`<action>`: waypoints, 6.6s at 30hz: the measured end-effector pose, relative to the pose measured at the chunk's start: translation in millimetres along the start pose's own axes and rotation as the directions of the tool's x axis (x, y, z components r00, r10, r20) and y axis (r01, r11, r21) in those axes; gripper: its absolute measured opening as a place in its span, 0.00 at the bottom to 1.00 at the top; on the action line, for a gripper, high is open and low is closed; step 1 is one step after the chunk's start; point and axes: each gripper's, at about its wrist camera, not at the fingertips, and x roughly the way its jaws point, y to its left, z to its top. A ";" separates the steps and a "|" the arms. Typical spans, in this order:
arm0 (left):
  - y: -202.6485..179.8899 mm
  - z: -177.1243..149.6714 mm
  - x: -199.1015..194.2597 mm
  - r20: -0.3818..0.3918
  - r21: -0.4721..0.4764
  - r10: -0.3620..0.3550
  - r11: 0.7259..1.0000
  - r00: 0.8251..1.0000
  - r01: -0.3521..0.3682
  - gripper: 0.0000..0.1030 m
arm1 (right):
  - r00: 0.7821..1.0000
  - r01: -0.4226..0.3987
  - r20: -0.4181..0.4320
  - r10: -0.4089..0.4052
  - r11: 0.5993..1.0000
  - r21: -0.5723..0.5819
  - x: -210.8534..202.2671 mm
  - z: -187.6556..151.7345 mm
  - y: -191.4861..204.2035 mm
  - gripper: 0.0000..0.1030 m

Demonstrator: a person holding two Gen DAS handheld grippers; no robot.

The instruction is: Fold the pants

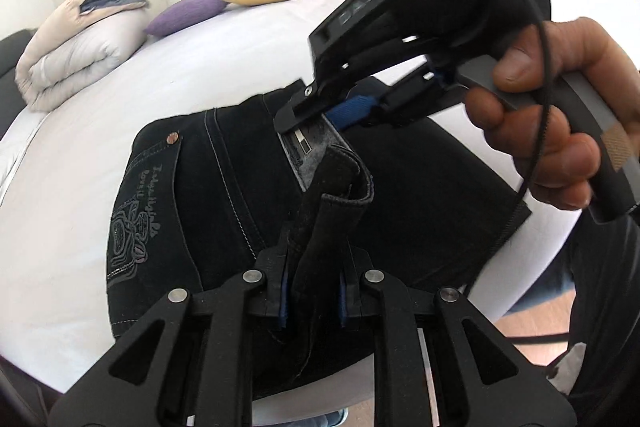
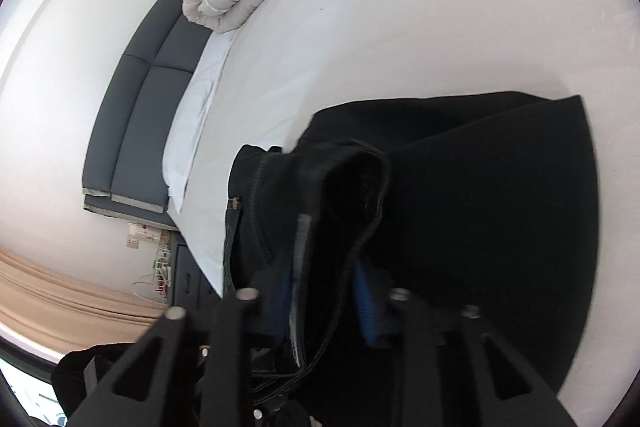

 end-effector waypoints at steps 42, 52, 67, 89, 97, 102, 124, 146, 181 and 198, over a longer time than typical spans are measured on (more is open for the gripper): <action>28.1 50.4 40.2 0.023 -0.037 -0.313 0.949 0.949 0.314 0.46 | 0.971 0.008 0.236 -0.041 0.991 0.136 -94.1 -32.1 -92.3 0.41; 177.2 58.9 47.6 0.123 -0.316 -0.338 0.878 0.933 0.360 0.44 | 0.982 -0.016 0.189 0.012 1.000 0.023 -81.2 -44.7 -38.4 0.07; 223.5 43.5 133.1 -0.141 -0.252 -0.131 0.963 0.981 0.092 0.16 | 0.982 -0.037 0.190 0.017 0.994 0.105 -50.5 -72.2 -78.3 0.00; 210.3 12.1 95.4 -0.088 -0.275 -0.100 0.959 0.991 0.073 0.16 | 0.965 0.053 0.256 -0.062 0.998 0.042 -96.3 -120.1 -71.3 0.08; 246.8 -5.5 47.2 0.018 -0.440 -0.159 0.885 0.987 0.151 0.20 | 0.935 0.091 0.338 -0.107 0.994 0.062 -127.4 -93.8 -72.6 0.61; 286.1 -6.3 57.5 0.038 -0.555 -0.202 0.810 0.979 0.189 0.77 | 0.952 0.094 0.281 -0.118 0.991 0.097 -103.1 -61.1 -84.8 0.61; 271.0 31.1 130.5 -0.112 -0.568 -0.408 0.774 0.906 0.278 0.22 | 0.970 0.158 0.181 -0.161 0.987 0.029 -41.5 -14.8 -63.6 0.19; 293.8 188.8 203.7 -0.043 -0.413 -0.358 0.857 0.933 0.310 0.16 | 0.944 0.174 0.288 -0.163 0.985 -0.015 -93.4 114.8 -94.7 0.17; 177.3 131.1 -53.4 0.553 -0.183 0.372 0.927 0.745 -0.326 1.00 | 0.487 0.561 0.802 -0.345 0.828 0.016 -203.2 -60.8 37.7 0.96; 186.2 112.9 -108.4 0.315 -0.394 0.419 0.874 0.851 -0.284 1.00 | 0.145 0.718 0.974 -0.172 0.696 0.016 -300.8 -159.1 158.6 1.00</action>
